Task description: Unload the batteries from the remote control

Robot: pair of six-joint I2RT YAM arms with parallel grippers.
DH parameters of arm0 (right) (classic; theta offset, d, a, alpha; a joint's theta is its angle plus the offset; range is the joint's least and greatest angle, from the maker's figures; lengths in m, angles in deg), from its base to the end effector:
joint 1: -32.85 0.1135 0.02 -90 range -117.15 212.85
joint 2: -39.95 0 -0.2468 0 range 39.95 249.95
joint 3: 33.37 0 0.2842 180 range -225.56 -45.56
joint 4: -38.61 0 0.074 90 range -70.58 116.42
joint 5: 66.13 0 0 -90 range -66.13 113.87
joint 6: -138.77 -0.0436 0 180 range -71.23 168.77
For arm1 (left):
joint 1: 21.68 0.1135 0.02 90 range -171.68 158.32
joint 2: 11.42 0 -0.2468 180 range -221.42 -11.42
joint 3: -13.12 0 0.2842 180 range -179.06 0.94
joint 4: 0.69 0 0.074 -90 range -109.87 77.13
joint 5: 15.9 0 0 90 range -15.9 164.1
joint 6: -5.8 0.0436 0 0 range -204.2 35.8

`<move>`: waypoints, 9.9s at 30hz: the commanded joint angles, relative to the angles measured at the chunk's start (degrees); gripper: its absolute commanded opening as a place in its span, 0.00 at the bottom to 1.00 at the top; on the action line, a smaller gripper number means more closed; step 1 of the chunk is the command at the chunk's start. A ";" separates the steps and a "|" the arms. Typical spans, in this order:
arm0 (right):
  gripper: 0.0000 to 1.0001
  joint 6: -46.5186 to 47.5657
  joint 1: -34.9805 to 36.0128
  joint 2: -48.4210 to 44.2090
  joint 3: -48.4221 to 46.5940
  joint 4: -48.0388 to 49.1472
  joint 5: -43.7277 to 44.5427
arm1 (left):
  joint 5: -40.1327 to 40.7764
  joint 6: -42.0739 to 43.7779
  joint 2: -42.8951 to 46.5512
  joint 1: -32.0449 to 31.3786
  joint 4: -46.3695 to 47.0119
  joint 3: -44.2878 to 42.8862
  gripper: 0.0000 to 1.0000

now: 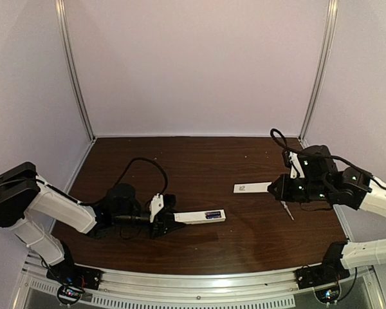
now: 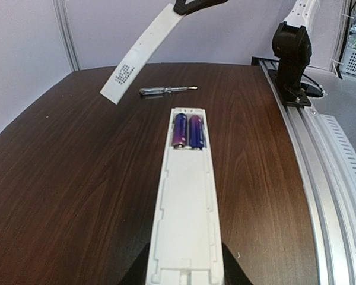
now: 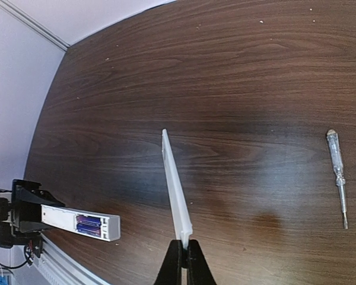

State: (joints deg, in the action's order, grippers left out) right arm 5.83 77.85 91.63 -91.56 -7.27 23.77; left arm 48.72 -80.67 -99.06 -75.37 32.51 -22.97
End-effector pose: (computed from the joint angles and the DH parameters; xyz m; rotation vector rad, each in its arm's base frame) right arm 0.1698 0.1699 0.2648 -0.0440 2.3906 0.7867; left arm 0.1591 -0.2481 0.1018 1.2202 1.5706 -1.0011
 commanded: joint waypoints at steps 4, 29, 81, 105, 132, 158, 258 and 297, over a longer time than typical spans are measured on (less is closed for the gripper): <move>0.00 3.69 -0.24 3.19 -4.27 -7.75 9.65 | 0.03 -0.01 1.09 -0.36 3.99 -0.74 0.00; 0.00 7.73 1.30 17.14 -7.52 -12.10 15.46 | 1.76 0.51 -0.54 -0.32 4.11 -0.98 0.00; 0.87 -2.15 4.05 9.71 7.73 -0.66 18.82 | -2.20 1.39 -18.71 -0.05 11.16 -6.86 0.00; 0.88 -0.18 -7.88 15.80 14.45 5.68 17.17 | -5.62 4.03 -23.55 1.61 12.40 -7.39 0.14; 0.97 5.44 -14.94 17.79 13.66 8.22 12.41 | -6.97 3.35 -18.04 2.28 12.26 -4.39 0.87; 0.73 6.64 -21.29 23.15 15.85 14.30 8.10 | -6.03 1.92 -6.40 2.74 13.42 1.67 0.89; 0.00 14.82 25.23 32.13 5.00 64.37 2.13 | -13.67 -36.90 -8.30 6.93 46.10 3.69 0.50; 0.00 14.40 28.51 53.81 -1.01 93.60 4.11 | 2.69 -40.05 7.58 6.90 50.45 13.67 0.47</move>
State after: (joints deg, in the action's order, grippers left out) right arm 18.07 106.13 144.65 -91.10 81.23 28.93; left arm 47.91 -121.02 -93.64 -68.86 61.21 -9.17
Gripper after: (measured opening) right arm 0.048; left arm 0.470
